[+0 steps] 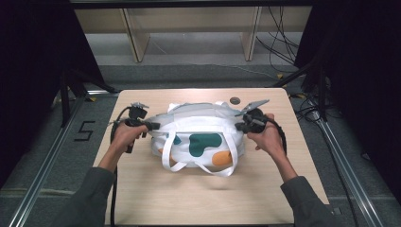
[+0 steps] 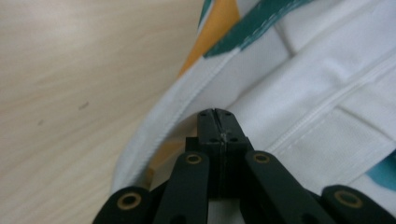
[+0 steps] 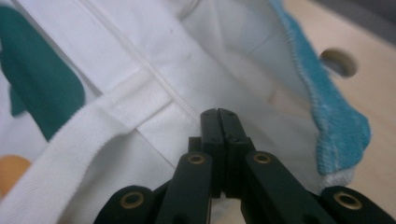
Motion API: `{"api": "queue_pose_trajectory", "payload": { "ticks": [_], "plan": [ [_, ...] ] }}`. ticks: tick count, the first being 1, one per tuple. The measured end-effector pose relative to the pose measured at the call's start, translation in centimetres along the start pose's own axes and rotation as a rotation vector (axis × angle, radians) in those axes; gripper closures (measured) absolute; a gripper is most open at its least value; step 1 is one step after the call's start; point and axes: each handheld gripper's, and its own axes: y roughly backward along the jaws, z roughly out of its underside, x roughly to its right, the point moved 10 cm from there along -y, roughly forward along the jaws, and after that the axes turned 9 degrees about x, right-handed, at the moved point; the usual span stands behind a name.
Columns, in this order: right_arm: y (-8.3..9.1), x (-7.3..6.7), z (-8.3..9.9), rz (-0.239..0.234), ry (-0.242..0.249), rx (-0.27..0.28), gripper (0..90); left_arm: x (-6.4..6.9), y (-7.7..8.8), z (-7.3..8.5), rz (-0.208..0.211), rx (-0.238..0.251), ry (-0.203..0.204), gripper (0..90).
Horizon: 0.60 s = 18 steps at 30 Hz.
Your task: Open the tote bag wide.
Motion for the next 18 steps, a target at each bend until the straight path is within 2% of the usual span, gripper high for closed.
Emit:
{"api": "queue_pose_trajectory", "payload": {
  "ticks": [1,2,3,5,7,8,11,13,14,16,18],
  "plan": [
    [-1.7,-0.9,1.7,-0.022,0.006,-0.006,90.0,-0.1,0.2,0.2,0.008,-0.003,0.0,89.6],
    [-1.7,-1.0,1.8,-0.01,0.015,-0.015,90.0,-0.1,0.2,0.2,0.008,-0.003,0.0,89.6],
    [-1.7,-1.0,1.8,-0.01,0.015,-0.015,90.0,-0.2,0.4,0.1,-0.016,-0.027,-0.013,89.6],
    [-0.7,-0.7,0.7,0.017,0.024,-0.021,90.0,0.1,0.6,-0.2,-0.029,-0.035,-0.038,89.0],
    [0.4,-0.3,-1.1,0.039,0.024,0.046,90.0,1.2,0.8,-1.2,-0.01,-0.02,-0.06,88.0],
    [1.0,-0.3,-2.2,0.031,0.017,0.085,90.0,1.5,0.8,-1.7,-0.017,-0.011,-0.072,87.5],
    [1.5,-0.4,-5.1,0.015,0.012,0.135,90.0,3.1,0.3,-3.6,0.0,0.016,-0.097,87.0],
    [0.4,-0.9,-6.6,0.015,0.021,0.165,90.0,4.2,-0.3,-4.8,0.01,0.027,-0.099,86.9],
    [-0.3,-1.2,-7.1,-0.005,0.027,0.135,90.0,4.7,-0.7,-5.3,0.012,0.021,-0.107,86.7],
    [-2.1,-1.5,-7.7,-0.002,0.019,0.115,90.0,5.4,-1.8,-5.9,0.016,0.016,-0.115,86.4],
    [-3.7,-1.5,-7.5,-0.005,0.028,0.066,90.0,5.6,-2.7,-5.9,0.016,-0.031,-0.116,86.3]
  ]
}}
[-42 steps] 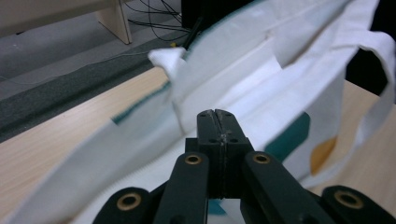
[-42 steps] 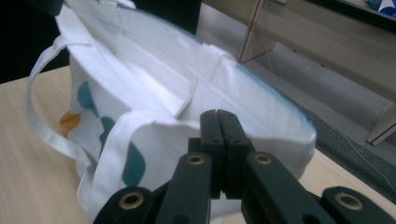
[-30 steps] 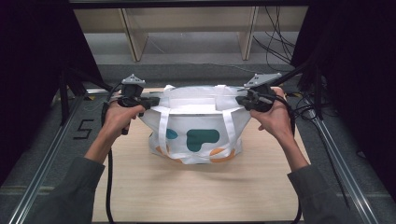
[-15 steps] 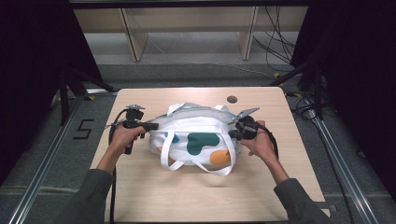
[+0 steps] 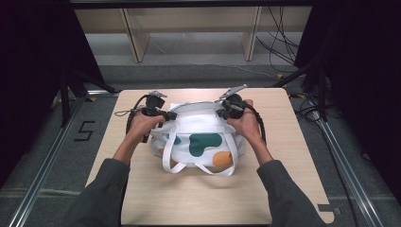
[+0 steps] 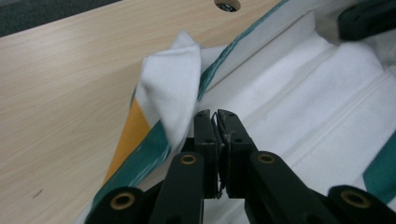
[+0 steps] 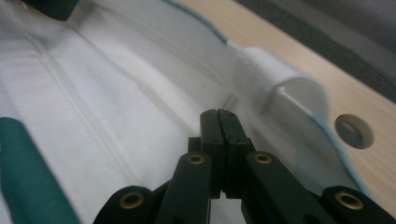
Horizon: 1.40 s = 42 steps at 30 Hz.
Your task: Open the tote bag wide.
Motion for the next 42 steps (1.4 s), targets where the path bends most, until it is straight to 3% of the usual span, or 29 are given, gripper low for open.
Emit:
{"api": "queue_pose_trajectory", "payload": {
  "ticks": [2,4,6,7,8,12,13,14,15,16,19,20,21,23,24,26,28,29,32,33,35,38,39,40,42],
  "plan": [
    [-0.9,-0.5,0.8,-0.043,-0.018,-0.053,90.0,-0.1,-0.9,0.1,-0.013,-0.018,0.001,86.7],
    [-0.6,-1.0,1.2,-0.067,-0.02,-0.046,90.0,-0.3,-1.7,0.3,-0.003,-0.036,0.022,87.5],
    [1.0,-2.0,2.2,-0.159,-0.021,-0.077,90.0,-0.5,-2.2,0.6,0.001,-0.044,0.036,88.3],
    [1.3,-2.5,2.7,-0.182,-0.045,-0.085,90.0,-0.6,-2.4,0.6,0.002,-0.041,0.046,88.4],
    [2.1,-3.1,3.9,-0.214,-0.011,-0.133,90.0,-0.5,-2.4,0.6,0.01,-0.042,0.056,89.0],
    [3.9,-5.7,6.2,-0.304,-0.012,-0.129,90.0,-0.7,-2.5,0.7,0.002,-0.043,0.062,89.1],
    [3.8,-6.4,7.3,-0.338,0.038,-0.149,90.0,-0.7,-2.6,0.8,0.0,-0.049,0.066,89.2],
    [3.5,-7.5,9.2,-0.334,0.06,-0.206,90.0,-0.6,-2.7,0.9,-0.004,-0.056,0.06,89.2],
    [3.2,-8.1,10.3,-0.317,0.079,-0.223,90.0,-0.6,-2.8,1.0,-0.007,-0.061,0.052,89.1],
    [3.4,-8.5,10.6,-0.307,0.058,-0.235,90.0,-0.4,-2.7,1.0,-0.026,-0.061,0.028,89.1],
    [4.0,-8.5,10.0,-0.293,0.084,-0.191,90.0,0.3,-2.4,1.0,-0.016,-0.055,-0.003,88.1],
    [4.1,-8.0,9.2,-0.279,0.091,-0.151,90.0,0.8,-2.1,0.9,-0.004,-0.028,-0.005,87.7],
    [4.4,-7.9,8.0,-0.269,0.045,-0.087,90.0,1.2,-1.9,0.9,0.011,-0.026,-0.009,87.5],
    [4.9,-7.3,5.9,-0.265,0.055,0.008,90.0,2.2,-1.1,1.1,0.04,0.003,-0.033,87.1],
    [4.9,-6.8,4.4,-0.241,0.06,0.067,90.0,2.7,-0.9,1.2,0.057,0.009,-0.036,86.9],
    [4.5,-6.3,2.9,-0.214,0.069,0.095,90.0,3.8,-0.5,2.1,0.084,-0.001,-0.064,86.2],
    [3.2,-6.2,2.1,-0.187,0.082,0.082,90.0,4.9,-0.3,3.1,0.11,-0.028,-0.089,85.9],
    [2.5,-6.0,2.0,-0.174,0.098,0.041,90.0,5.4,-0.2,3.6,0.126,-0.039,-0.098,85.8],
    [0.1,-5.9,1.7,-0.149,0.151,-0.007,90.0,6.9,0.2,5.4,0.19,-0.07,-0.091,86.4],
    [-1.0,-5.4,1.5,-0.108,0.19,-0.024,90.0,7.2,0.4,6.0,0.205,-0.072,-0.099,87.2],
    [-2.7,-4.5,1.3,-0.044,0.194,-0.05,90.0,7.5,0.9,7.5,0.22,-0.098,-0.126,87.8],
    [-4.8,-2.6,0.7,0.038,0.164,-0.083,90.0,7.9,1.0,9.4,0.241,-0.084,-0.073,89.2],
    [-5.1,-2.0,0.6,0.055,0.151,-0.094,90.0,7.9,1.0,10.2,0.246,-0.082,-0.071,89.3],
    [-5.7,-1.2,0.4,0.069,0.109,-0.108,90.0,8.1,1.0,10.7,0.255,-0.074,-0.067,89.3],
    [-6.4,0.4,0.7,0.114,0.089,-0.142,90.0,8.4,1.1,11.3,0.253,-0.064,-0.061,89.4]
  ]
}}
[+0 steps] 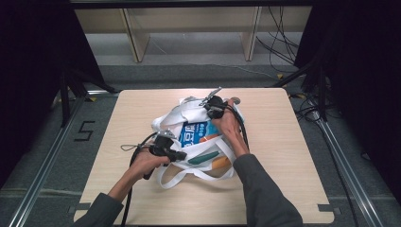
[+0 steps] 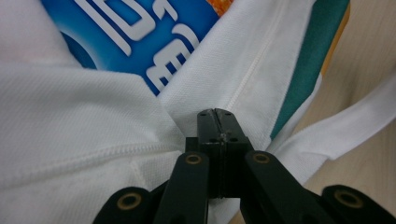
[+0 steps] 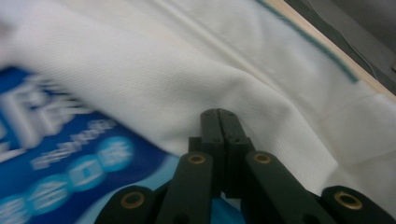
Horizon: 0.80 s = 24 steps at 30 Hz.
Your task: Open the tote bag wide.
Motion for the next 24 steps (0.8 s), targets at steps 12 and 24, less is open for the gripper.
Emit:
{"api": "queue_pose_trajectory", "payload": {
  "ticks": [12,24],
  "plan": [
    [3.2,0.9,-0.5,-0.086,-0.101,0.124,90.0,0.7,1.9,-4.5,-0.05,0.097,-0.084,85.0],
    [10.4,-5.0,8.5,-0.326,0.048,-0.013,90.0,-6.3,1.0,-7.3,-0.23,0.027,-0.03,87.3]
  ]
}}
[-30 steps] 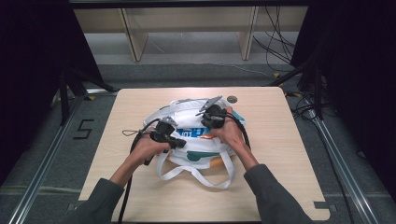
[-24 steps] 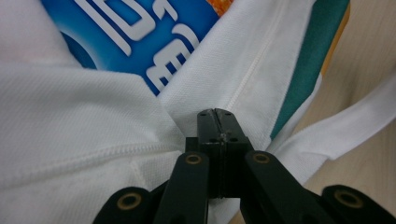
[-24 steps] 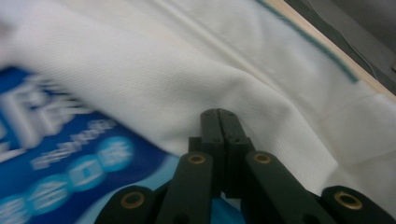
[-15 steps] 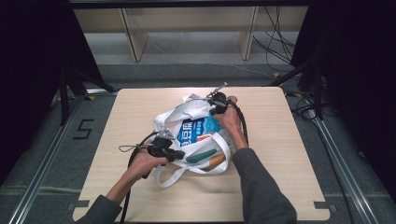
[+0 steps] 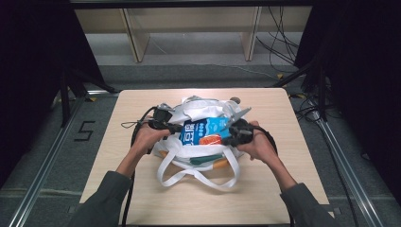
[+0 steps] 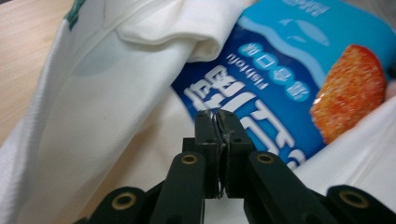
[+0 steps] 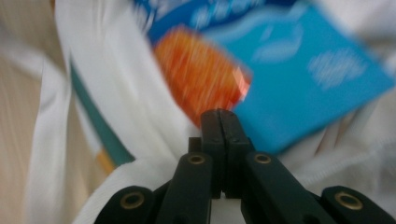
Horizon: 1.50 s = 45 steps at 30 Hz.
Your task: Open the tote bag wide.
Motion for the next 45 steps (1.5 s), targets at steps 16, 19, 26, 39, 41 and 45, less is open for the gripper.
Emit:
{"api": "queue_pose_trajectory", "payload": {
  "ticks": [16,19,26,39,41,45],
  "plan": [
    [1.4,0.3,-1.3,0.088,-0.017,0.214,90.0,0.5,1.7,2.6,0.005,-0.072,-0.076,89.1],
    [1.2,2.7,-2.9,0.143,-0.049,0.238,90.0,1.0,2.1,3.5,0.02,-0.059,-0.076,89.0],
    [-0.8,9.8,-0.8,0.362,-0.069,0.056,90.0,1.1,3.4,5.9,0.056,-0.059,-0.096,89.5],
    [1.3,7.3,-2.2,0.279,-0.105,0.181,90.0,1.1,3.9,2.4,0.044,0.021,-0.074,84.2],
    [1.8,5.6,-2.5,0.231,-0.076,0.179,90.0,0.5,3.4,1.2,0.022,0.034,-0.077,83.4],
    [1.5,2.8,-1.4,0.167,-0.05,0.188,90.0,-2.0,2.7,-0.1,-0.07,0.059,-0.018,81.9]
  ]
}}
